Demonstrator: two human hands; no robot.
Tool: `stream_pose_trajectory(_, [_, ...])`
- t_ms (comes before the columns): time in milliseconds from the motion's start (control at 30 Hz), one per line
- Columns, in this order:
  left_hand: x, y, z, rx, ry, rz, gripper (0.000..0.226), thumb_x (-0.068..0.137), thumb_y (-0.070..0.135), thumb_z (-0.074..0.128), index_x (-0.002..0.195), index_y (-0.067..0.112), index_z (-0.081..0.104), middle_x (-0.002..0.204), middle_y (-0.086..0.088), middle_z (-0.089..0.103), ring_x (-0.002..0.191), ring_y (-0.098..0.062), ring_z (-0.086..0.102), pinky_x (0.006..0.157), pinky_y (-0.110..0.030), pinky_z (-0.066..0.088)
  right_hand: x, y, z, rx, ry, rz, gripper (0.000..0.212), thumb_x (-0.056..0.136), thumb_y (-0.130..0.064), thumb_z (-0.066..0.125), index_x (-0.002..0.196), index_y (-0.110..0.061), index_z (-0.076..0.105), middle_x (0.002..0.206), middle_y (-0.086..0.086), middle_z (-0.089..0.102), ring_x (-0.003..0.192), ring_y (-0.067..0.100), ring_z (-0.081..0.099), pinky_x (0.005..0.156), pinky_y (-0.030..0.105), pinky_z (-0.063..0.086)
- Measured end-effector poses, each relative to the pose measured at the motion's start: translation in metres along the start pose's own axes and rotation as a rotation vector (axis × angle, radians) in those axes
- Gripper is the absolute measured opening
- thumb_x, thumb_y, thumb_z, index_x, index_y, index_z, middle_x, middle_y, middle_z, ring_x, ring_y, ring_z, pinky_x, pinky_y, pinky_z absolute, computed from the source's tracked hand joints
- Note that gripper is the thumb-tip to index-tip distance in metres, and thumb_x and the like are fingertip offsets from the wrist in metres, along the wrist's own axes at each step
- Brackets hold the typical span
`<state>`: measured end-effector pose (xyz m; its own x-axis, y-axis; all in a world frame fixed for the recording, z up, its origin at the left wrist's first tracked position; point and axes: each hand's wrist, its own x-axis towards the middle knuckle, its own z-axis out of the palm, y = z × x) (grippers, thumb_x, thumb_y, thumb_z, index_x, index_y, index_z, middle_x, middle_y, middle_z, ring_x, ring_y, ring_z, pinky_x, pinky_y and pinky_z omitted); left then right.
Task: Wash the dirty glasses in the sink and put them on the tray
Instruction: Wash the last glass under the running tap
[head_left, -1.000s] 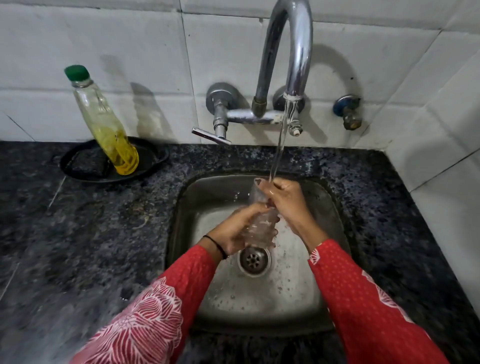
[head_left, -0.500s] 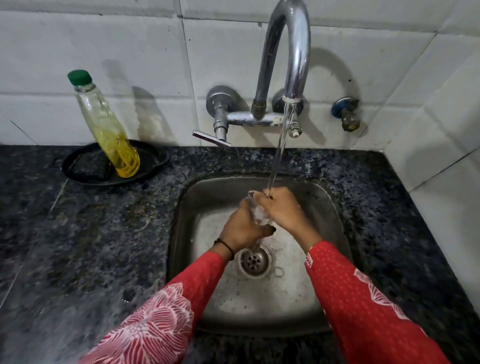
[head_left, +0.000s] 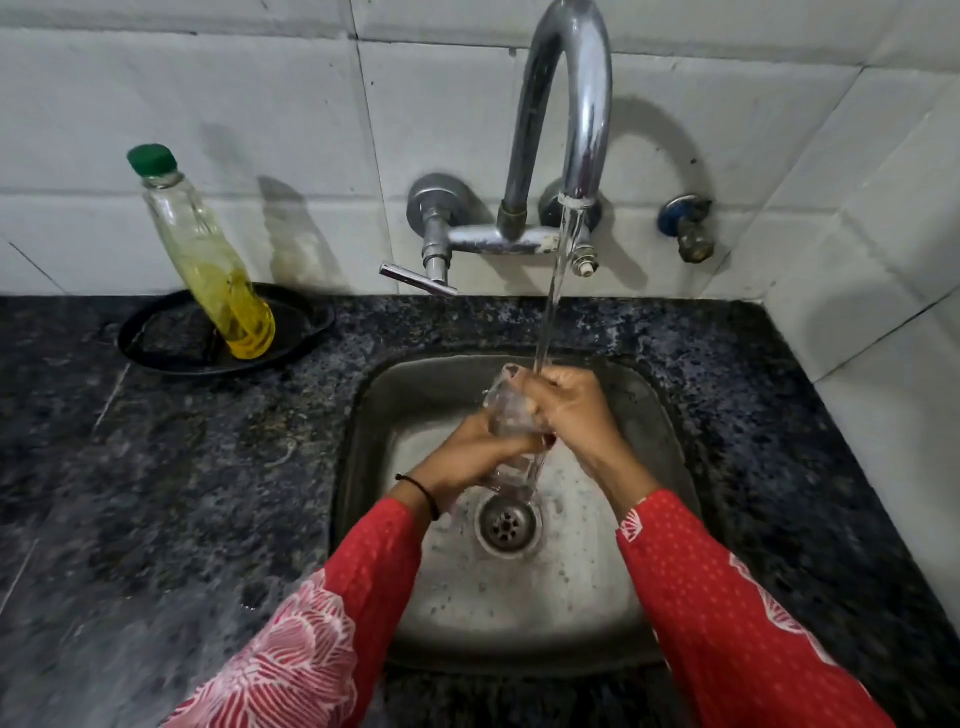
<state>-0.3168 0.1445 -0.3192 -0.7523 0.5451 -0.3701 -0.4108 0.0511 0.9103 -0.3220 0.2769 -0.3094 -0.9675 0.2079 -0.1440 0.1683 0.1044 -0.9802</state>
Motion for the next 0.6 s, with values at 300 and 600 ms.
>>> stream_pose_trajectory(300, [0.01, -0.008, -0.001, 0.412, 0.121, 0.059, 0.055, 0.074, 0.03, 0.077, 0.122, 0.017, 0.053, 0.113, -0.003, 0.066, 0.097, -0.016, 0.066, 0.085, -0.037, 0.056, 0.003, 0.0, -0.002, -0.243, -0.013, 0.019, 0.034, 0.088, -0.021, 0.062, 0.056, -0.011, 0.059, 0.048, 0.0, 0.055, 0.044, 0.009, 0.05, 0.052, 0.026, 0.043])
stream_pose_trajectory(600, [0.006, -0.005, 0.002, 0.366, 0.155, 0.0, 0.044, 0.076, 0.03, 0.072, 0.115, 0.019, 0.055, 0.103, -0.013, 0.069, 0.082, -0.026, 0.07, 0.068, -0.045, 0.059, 0.0, -0.001, -0.003, -0.147, 0.019, 0.038, 0.035, 0.086, -0.021, 0.066, 0.054, -0.01, 0.056, 0.048, 0.004, 0.052, 0.038, 0.004, 0.045, 0.048, 0.023, 0.038])
